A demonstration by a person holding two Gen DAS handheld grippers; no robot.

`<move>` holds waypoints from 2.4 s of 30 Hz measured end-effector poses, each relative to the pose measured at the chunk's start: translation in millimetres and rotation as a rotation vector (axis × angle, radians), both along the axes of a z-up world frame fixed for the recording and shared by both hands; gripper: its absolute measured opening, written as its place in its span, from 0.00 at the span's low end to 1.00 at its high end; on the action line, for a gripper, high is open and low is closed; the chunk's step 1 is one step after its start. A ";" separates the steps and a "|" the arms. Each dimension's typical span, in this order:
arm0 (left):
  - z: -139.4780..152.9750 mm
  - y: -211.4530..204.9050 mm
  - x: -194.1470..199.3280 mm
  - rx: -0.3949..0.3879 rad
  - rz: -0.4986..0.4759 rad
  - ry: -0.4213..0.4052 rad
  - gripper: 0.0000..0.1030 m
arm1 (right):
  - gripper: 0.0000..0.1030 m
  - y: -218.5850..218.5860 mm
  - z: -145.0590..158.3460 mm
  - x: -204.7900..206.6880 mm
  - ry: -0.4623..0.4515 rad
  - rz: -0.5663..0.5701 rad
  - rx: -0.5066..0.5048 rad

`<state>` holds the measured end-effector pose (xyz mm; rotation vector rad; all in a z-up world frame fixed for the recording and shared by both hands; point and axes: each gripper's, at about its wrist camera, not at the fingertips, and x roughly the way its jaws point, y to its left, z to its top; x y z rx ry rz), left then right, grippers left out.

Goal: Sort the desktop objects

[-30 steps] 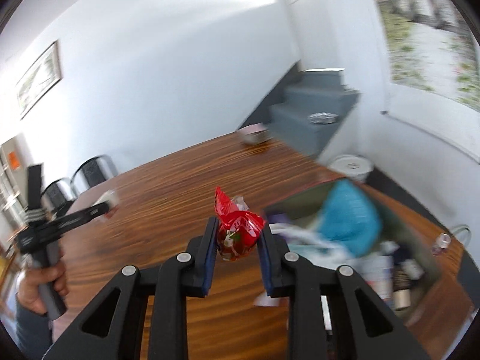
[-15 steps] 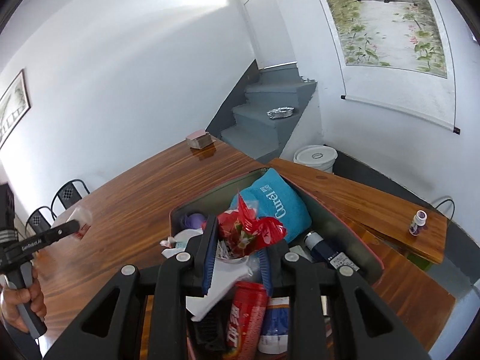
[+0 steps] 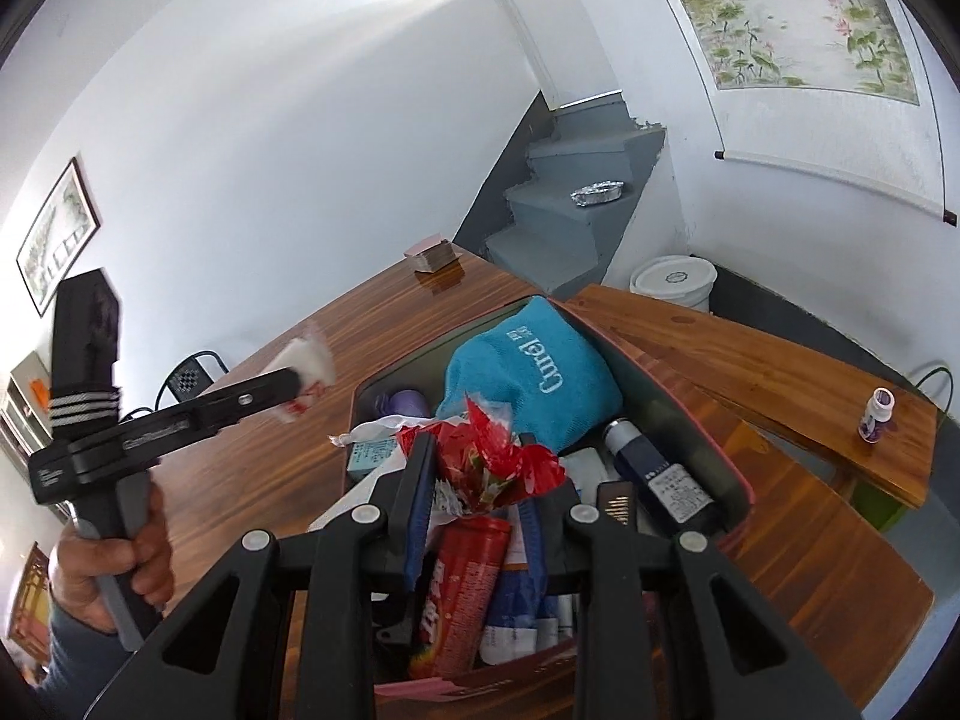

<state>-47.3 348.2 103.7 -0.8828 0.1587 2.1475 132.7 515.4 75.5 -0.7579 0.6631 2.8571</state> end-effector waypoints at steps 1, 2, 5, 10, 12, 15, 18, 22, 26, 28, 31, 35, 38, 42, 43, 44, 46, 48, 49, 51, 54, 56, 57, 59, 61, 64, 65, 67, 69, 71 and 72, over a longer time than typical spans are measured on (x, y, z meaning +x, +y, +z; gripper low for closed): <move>-1.1 5.2 -1.0 0.000 -0.003 -0.004 0.44 | 0.29 2.0 -0.9 -0.5 -0.002 0.000 -0.004; -2.7 10.1 -3.0 -0.001 -0.005 -0.007 0.44 | 0.32 5.2 -1.7 -0.8 -0.007 -0.002 -0.012; -6.9 20.1 -8.2 -0.010 -0.007 -0.026 0.46 | 0.40 15.9 -3.8 -2.5 -0.022 -0.027 -0.028; -18.9 33.3 -14.2 -0.033 0.002 -0.073 0.66 | 0.55 17.2 -4.6 0.0 -0.047 -0.071 0.033; -21.8 33.4 -13.3 -0.042 0.002 -0.080 0.66 | 0.70 17.2 -4.1 -0.4 -0.057 -0.109 0.077; -20.9 29.9 -10.1 -0.048 0.009 -0.073 0.66 | 0.75 15.8 1.0 4.2 -0.043 -0.141 0.129; -12.9 22.7 -4.1 -0.045 0.022 -0.041 0.66 | 0.77 13.6 6.0 8.5 -0.037 -0.152 0.159; 1.5 11.7 12.0 -0.059 0.067 0.059 0.74 | 0.79 9.9 5.7 12.5 -0.041 -0.149 0.164; 15.1 -0.1 45.1 -0.096 0.143 0.237 0.82 | 0.84 -0.3 1.9 18.2 -0.050 -0.131 0.187; 19.1 -4.3 57.4 -0.104 0.168 0.273 0.83 | 0.86 -6.0 1.2 22.2 -0.061 -0.117 0.197; 21.3 -9.8 68.2 -0.101 0.188 0.249 0.83 | 0.91 -14.1 2.9 31.5 -0.065 -0.119 0.211; 21.1 -24.4 75.9 -0.054 0.202 0.160 0.83 | 0.99 -23.3 12.3 50.9 -0.035 -0.141 0.238; 24.6 -34.3 86.3 -0.038 0.231 0.163 0.83 | 0.99 -31.3 22.6 63.6 -0.012 -0.154 0.269; 33.1 -45.0 102.3 -0.025 0.258 0.197 0.83 | 0.99 -45.1 29.5 76.2 0.005 -0.159 0.305; 34.8 -47.6 105.2 -0.023 0.261 0.198 0.83 | 0.99 -49.1 29.9 78.1 0.005 -0.159 0.316; 36.4 -48.4 105.4 -0.023 0.264 0.199 0.83 | 0.99 -54.0 30.1 80.2 0.003 -0.156 0.329; 38.1 -50.9 108.6 -0.026 0.279 0.208 0.83 | 0.99 -59.3 29.7 81.7 -0.004 -0.150 0.339; 39.7 -52.9 113.2 -0.046 0.309 0.240 0.83 | 0.99 -64.2 28.2 83.5 -0.012 -0.142 0.347; 39.8 -54.2 115.5 -0.055 0.318 0.252 0.83 | 0.99 -65.7 27.1 84.7 -0.013 -0.143 0.348; 41.1 -52.3 120.5 -0.086 0.336 0.288 0.83 | 0.99 -66.0 25.1 86.7 -0.021 -0.147 0.344; 42.3 -49.8 127.1 -0.091 0.325 0.298 0.83 | 0.99 -64.3 22.3 89.3 -0.025 -0.151 0.322; 42.1 -48.1 129.3 -0.076 0.304 0.281 0.83 | 0.99 -62.4 20.6 91.0 -0.027 -0.153 0.305; 42.0 -47.4 130.0 -0.074 0.298 0.279 0.83 | 0.99 -62.0 20.2 91.9 -0.027 -0.156 0.301; 41.9 -44.5 132.5 -0.082 0.299 0.290 0.83 | 0.99 -60.9 19.0 94.2 -0.026 -0.158 0.298; 41.5 -41.5 134.5 -0.093 0.299 0.297 0.83 | 0.99 -59.7 18.2 94.8 -0.029 -0.160 0.298; 40.4 -36.9 137.1 -0.088 0.276 0.283 0.83 | 0.99 -56.8 14.9 95.2 -0.035 -0.159 0.286; 39.7 -34.7 137.0 -0.086 0.267 0.271 0.83 | 0.99 -55.8 13.9 94.9 -0.037 -0.158 0.281; 37.1 -29.7 136.4 -0.086 0.244 0.247 0.83 | 0.99 -54.1 11.6 95.3 -0.039 -0.159 0.272; 33.3 -22.8 136.4 -0.095 0.214 0.230 0.83 | 0.99 -52.4 9.3 95.2 -0.042 -0.159 0.261; 28.9 -15.9 138.5 -0.109 0.189 0.222 0.83 | 0.99 -50.3 6.8 95.2 -0.046 -0.157 0.248; 27.4 -14.6 140.2 -0.108 0.184 0.225 0.83 | 0.99 -49.7 5.7 95.2 -0.047 -0.156 0.243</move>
